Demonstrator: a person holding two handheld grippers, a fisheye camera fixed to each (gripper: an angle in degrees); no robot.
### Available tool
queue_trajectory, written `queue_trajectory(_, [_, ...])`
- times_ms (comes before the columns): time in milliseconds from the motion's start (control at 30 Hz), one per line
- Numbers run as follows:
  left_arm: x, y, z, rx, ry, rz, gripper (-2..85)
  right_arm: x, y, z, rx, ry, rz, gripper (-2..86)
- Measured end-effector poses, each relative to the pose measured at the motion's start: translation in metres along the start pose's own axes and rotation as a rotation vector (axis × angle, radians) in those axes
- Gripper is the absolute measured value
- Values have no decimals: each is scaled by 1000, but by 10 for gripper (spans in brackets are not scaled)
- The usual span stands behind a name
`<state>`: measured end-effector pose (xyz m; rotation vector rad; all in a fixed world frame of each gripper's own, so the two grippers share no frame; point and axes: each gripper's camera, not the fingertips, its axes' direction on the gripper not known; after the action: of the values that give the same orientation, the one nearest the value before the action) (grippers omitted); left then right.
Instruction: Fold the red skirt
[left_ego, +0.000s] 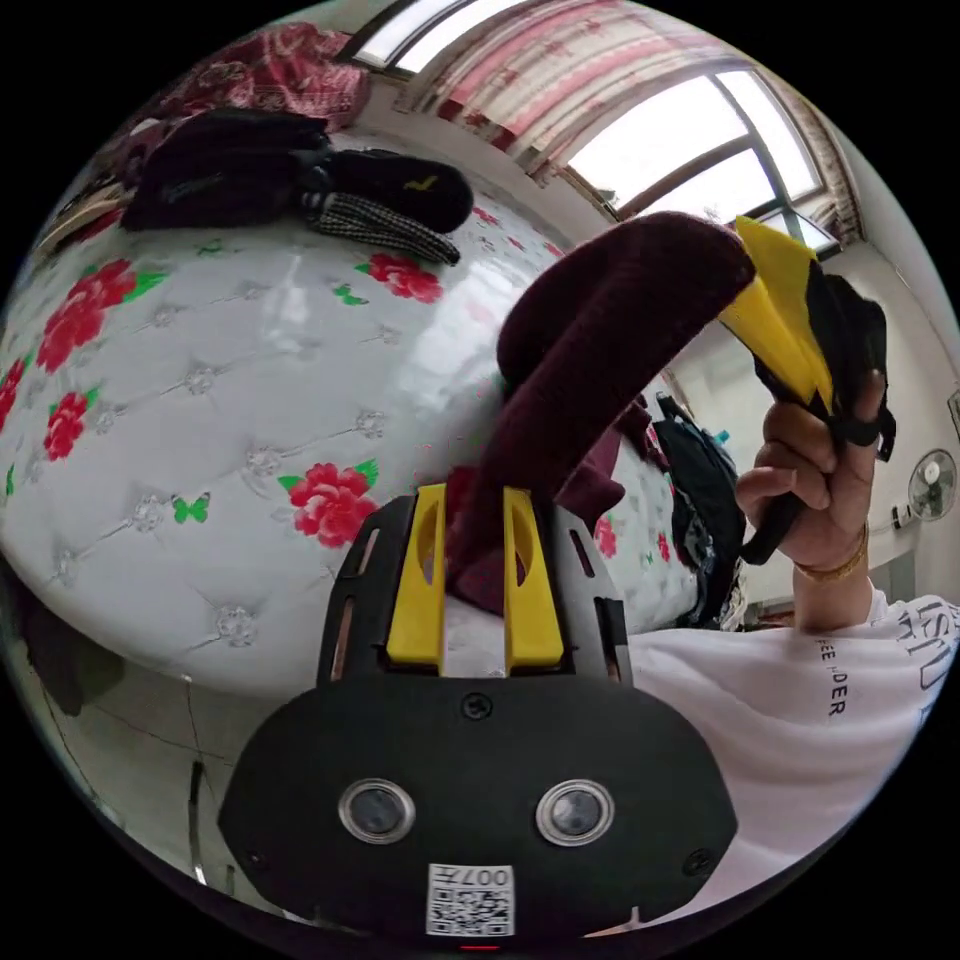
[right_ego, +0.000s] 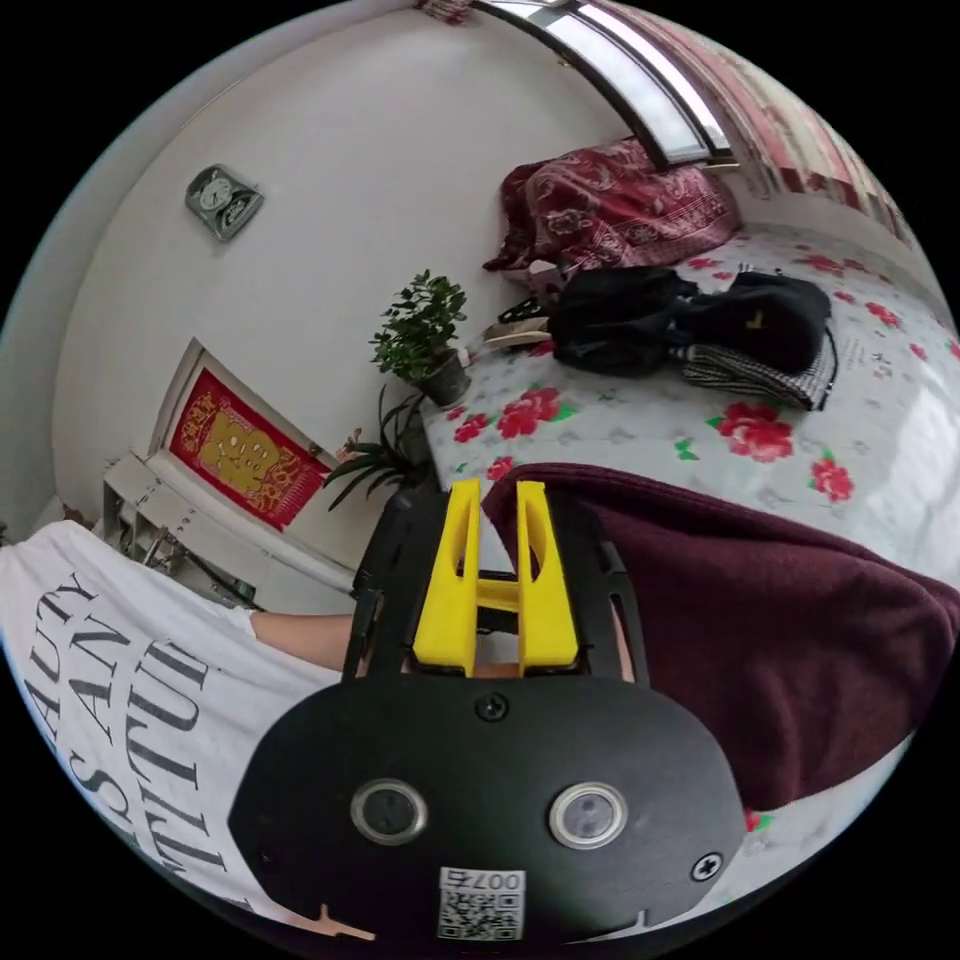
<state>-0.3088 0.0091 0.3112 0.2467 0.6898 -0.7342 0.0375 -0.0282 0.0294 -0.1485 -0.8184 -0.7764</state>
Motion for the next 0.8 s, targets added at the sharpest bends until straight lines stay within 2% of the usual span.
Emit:
queue_trajectory(67, [-24,-1,-22,9,-37,-55,84,8,6,17,-14,18,4,16])
queue_trajectory(167, [-50,0,-49,2,-77,-120,85,41,41,22,-23,167,65,27])
queue_trajectory(333, [-42,2,-68,-64,-103,-89,85,119,129,-2,-77,473,404,51])
queue_trajectory(433, [11,-2,-52,-164,-90,124,91,141,149,-10,-51,583,510,59])
queue_trajectory(567, [110,4,10,-389,-111,514,125,161,140,0,-40,684,524,64])
queue_trajectory(667, [155,16,61,-569,-245,662,129,180,122,13,9,727,532,68])
queue_trajectory(767, [189,36,69,-580,-323,903,109,206,106,28,48,722,564,74])
queue_trajectory(800, [194,38,66,-591,-329,916,89,219,102,35,50,719,585,74])
